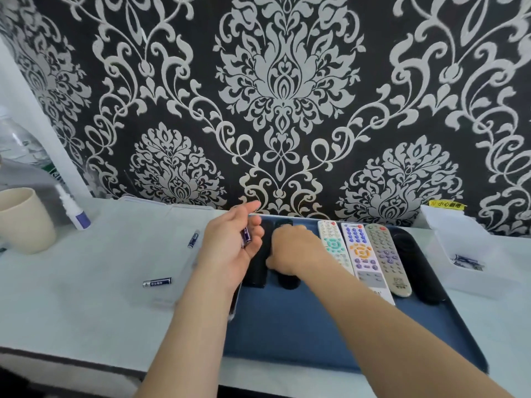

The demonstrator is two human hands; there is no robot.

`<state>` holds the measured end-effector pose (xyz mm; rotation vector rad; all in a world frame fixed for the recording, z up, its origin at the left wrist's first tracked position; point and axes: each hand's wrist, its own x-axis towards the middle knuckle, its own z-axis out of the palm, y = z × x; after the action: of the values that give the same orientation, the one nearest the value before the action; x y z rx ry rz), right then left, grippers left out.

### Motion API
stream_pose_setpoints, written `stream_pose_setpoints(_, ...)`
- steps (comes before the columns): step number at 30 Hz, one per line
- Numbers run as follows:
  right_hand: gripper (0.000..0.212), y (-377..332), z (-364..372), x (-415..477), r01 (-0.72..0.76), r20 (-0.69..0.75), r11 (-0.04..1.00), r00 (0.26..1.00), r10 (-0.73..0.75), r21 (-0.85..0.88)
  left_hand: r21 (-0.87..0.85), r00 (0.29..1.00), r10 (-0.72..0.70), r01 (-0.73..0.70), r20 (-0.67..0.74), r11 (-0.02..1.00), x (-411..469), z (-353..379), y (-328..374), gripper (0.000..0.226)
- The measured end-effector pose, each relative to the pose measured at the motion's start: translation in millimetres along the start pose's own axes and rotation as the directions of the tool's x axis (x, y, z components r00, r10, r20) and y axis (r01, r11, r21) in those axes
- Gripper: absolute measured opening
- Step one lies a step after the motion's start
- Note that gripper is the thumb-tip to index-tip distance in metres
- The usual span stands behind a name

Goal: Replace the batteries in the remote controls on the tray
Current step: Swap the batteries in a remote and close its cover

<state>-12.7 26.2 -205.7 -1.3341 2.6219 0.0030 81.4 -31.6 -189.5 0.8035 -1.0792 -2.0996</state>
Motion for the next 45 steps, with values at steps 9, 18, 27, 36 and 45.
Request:
stream_pose_setpoints(9,0.020,56,-23,-38,-0.118,0.120,-0.141,0.993,0.006,0.983,0.680,0.971,0.239,-0.175,-0.001,0.712,-3,17,-19,0.023)
stream_pose_setpoints(18,0.041,97,-7,-73,-0.136,0.122,-0.192,0.989,-0.082,0.972,0.561,0.925,0.259,-0.375,0.277,0.738,-31,63,-44,0.027)
stream_pose_setpoints(27,0.044,97,3,-67,-0.013,-0.023,-0.311,0.993,-0.112,0.950,0.437,0.959,0.162,-0.252,0.234,0.863,-29,82,-52,0.028)
stream_pose_setpoints(36,0.029,94,2,-73,0.084,-0.082,-0.306,0.996,0.019,0.948,0.406,0.954,0.216,-0.286,0.209,0.868,-32,78,-55,0.029)
stream_pose_setpoints(45,0.048,120,-5,-69,-0.083,0.206,-0.623,0.970,0.128,0.778,0.715,0.677,0.259,-0.694,0.689,-0.088,-48,74,-61,0.058)
